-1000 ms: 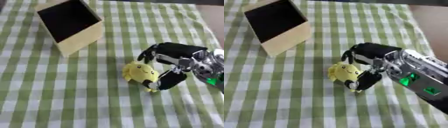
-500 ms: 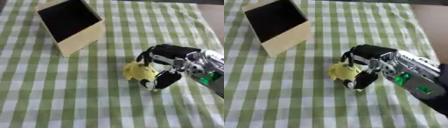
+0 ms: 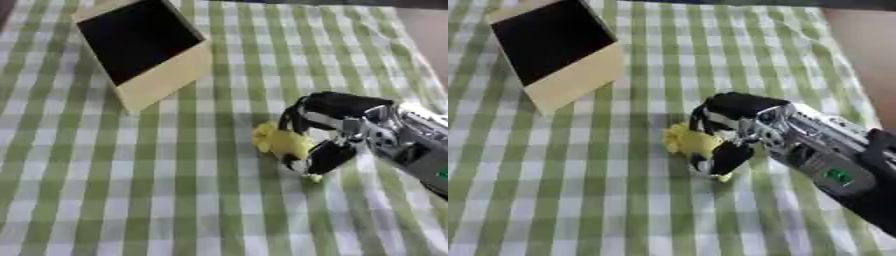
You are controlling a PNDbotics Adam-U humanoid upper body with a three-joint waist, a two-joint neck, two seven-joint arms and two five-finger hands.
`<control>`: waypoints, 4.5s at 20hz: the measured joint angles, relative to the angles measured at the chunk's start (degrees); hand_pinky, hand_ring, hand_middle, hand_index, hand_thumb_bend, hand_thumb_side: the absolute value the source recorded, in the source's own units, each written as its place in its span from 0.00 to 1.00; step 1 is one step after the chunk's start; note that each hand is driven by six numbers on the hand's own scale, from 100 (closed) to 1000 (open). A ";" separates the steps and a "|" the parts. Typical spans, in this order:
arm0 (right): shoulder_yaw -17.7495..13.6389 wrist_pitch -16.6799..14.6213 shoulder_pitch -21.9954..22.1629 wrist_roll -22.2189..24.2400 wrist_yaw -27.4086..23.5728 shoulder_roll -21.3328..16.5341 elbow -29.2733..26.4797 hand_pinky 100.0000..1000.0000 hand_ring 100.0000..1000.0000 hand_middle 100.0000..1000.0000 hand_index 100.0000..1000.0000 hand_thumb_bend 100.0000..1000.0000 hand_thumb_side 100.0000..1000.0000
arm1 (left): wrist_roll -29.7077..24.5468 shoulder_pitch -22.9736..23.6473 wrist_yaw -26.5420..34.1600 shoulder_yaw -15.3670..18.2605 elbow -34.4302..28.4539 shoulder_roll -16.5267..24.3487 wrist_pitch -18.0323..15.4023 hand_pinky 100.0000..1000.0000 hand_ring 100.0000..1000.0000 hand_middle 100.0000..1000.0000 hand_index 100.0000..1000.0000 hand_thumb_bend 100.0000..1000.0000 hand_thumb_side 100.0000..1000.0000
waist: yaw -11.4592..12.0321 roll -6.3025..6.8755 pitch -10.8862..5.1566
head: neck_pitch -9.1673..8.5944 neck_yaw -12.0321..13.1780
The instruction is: Pick up objects on the table and place them in the box.
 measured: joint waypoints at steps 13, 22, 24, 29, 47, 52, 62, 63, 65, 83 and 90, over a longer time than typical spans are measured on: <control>-0.67 2.54 -0.41 -7.31 -2.50 0.00 -0.99 0.56 0.43 0.25 0.43 0.00 0.00 | -0.22 0.05 0.00 0.00 0.00 -0.03 0.20 0.67 0.70 0.65 0.76 0.48 0.55 | -0.26 -0.07 0.02 | -0.05 0.06; -2.54 2.84 -2.16 -10.23 -4.17 -0.78 -3.42 0.52 0.38 0.19 0.35 0.00 0.00 | -0.27 0.12 0.00 0.00 0.00 -0.23 0.24 0.66 0.70 0.65 0.76 0.48 0.55 | -0.43 -0.23 0.02 | -0.05 0.38; -3.40 2.76 -3.64 -10.28 -4.55 -1.60 -5.09 0.52 0.38 0.19 0.35 0.00 0.00 | -0.28 0.13 0.00 0.00 0.00 -0.23 0.24 0.66 0.70 0.65 0.76 0.48 0.55 | -0.45 -0.38 0.02 | -0.12 0.59; -5.57 1.14 -8.56 -10.26 -5.54 -2.67 -6.75 0.53 0.37 0.18 0.34 0.00 0.00 | -0.30 0.12 0.02 0.00 0.00 -0.23 0.22 0.66 0.70 0.65 0.76 0.47 0.55 | -0.37 -0.60 0.02 | -0.56 0.86; -8.34 -9.37 -25.76 -11.17 -5.35 7.42 12.43 0.53 0.36 0.16 0.33 0.00 0.00 | -1.02 -0.65 1.21 -0.02 0.00 -0.22 -0.02 0.66 0.69 0.65 0.76 0.47 0.54 | 3.51 -2.97 -0.34 | -1.02 -4.45; -9.72 -14.01 -29.58 -13.32 -3.04 12.60 21.37 0.53 0.35 0.15 0.33 0.00 0.00 | -1.42 -1.07 1.62 -0.32 0.00 -0.21 -0.02 0.66 0.69 0.65 0.75 0.47 0.54 | 5.03 -3.45 -0.40 | -1.04 -5.99; -13.83 -22.99 -33.21 -18.34 2.90 24.19 38.36 0.53 0.34 0.14 0.32 0.00 0.00 | -2.49 -2.59 2.85 -0.76 0.01 -0.24 -0.27 0.66 0.69 0.65 0.75 0.46 0.55 | 9.62 -4.42 -0.45 | -1.48 -9.62; -14.32 -23.61 -33.23 -18.97 3.52 25.05 39.65 0.53 0.34 0.14 0.32 0.00 0.00 | -2.57 -2.61 3.00 -0.77 0.01 -0.26 -0.29 0.66 0.69 0.65 0.75 0.47 0.54 | 10.06 -4.59 -0.47 | -1.49 -10.02; -15.30 -24.76 -33.31 -20.21 5.01 26.63 42.14 0.53 0.34 0.14 0.32 0.00 0.00 | -2.76 -2.97 3.27 -0.88 0.01 -0.46 -0.31 0.66 0.69 0.65 0.75 0.46 0.54 | 10.83 -4.89 -0.58 | -1.52 -10.70; -20.10 -31.68 -31.88 -27.47 12.82 32.24 55.55 0.53 0.36 0.14 0.32 0.00 0.00 | -3.86 -3.61 4.51 -1.43 0.01 -1.04 -0.13 0.65 0.69 0.64 0.75 0.45 0.54 | 12.75 -6.06 -0.35 | -2.52 -13.02; -19.89 -34.32 -31.17 -24.75 15.49 33.04 58.16 0.57 0.41 0.18 0.36 0.00 0.00 | -3.99 -3.92 4.64 -1.43 0.01 -1.47 -0.02 0.65 0.68 0.64 0.75 0.45 0.55 | 12.99 -6.24 -0.31 | -2.47 -12.99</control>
